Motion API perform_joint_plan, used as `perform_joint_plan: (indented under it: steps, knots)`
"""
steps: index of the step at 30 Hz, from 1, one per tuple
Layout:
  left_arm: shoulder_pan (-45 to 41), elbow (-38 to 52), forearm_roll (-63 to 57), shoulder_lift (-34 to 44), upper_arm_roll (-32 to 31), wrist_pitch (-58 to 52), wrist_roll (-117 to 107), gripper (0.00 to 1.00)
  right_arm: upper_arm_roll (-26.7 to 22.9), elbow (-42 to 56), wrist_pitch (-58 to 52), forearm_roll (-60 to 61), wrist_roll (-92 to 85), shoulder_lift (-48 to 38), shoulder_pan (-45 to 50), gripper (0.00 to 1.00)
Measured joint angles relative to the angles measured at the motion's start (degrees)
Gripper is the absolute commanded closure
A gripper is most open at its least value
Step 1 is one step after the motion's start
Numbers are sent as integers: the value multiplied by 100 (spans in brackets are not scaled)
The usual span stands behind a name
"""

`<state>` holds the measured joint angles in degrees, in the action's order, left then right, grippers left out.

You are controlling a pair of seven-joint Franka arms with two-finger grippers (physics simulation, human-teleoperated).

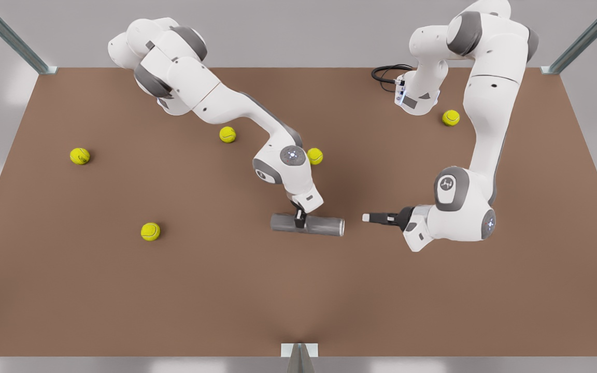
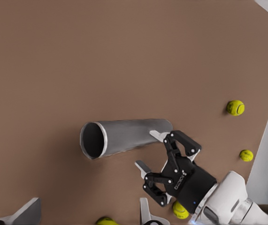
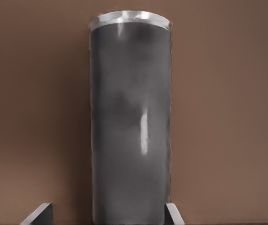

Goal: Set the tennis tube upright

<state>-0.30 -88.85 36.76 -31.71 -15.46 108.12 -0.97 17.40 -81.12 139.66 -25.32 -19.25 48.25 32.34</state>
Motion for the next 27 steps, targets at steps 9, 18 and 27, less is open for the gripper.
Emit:
perform_joint_plan:
  steps: [9, 18, 27]
  knots:
    - [-65, 735, 405, -1070, -255, 605, 482, 1, 2445, -914, -3132, 920, 33, -3143, -4797, 0]
    - [-137, 1095, 440, -1740, -255, 751, 1188, 1, -1881, -422, -4796, 2124, 1032, -4424, -3508, 0]
    - [-73, 1064, 562, -2195, -255, 1009, 2049, 1, -1436, -168, -5082, 2515, 1199, -4043, -4351, 0]
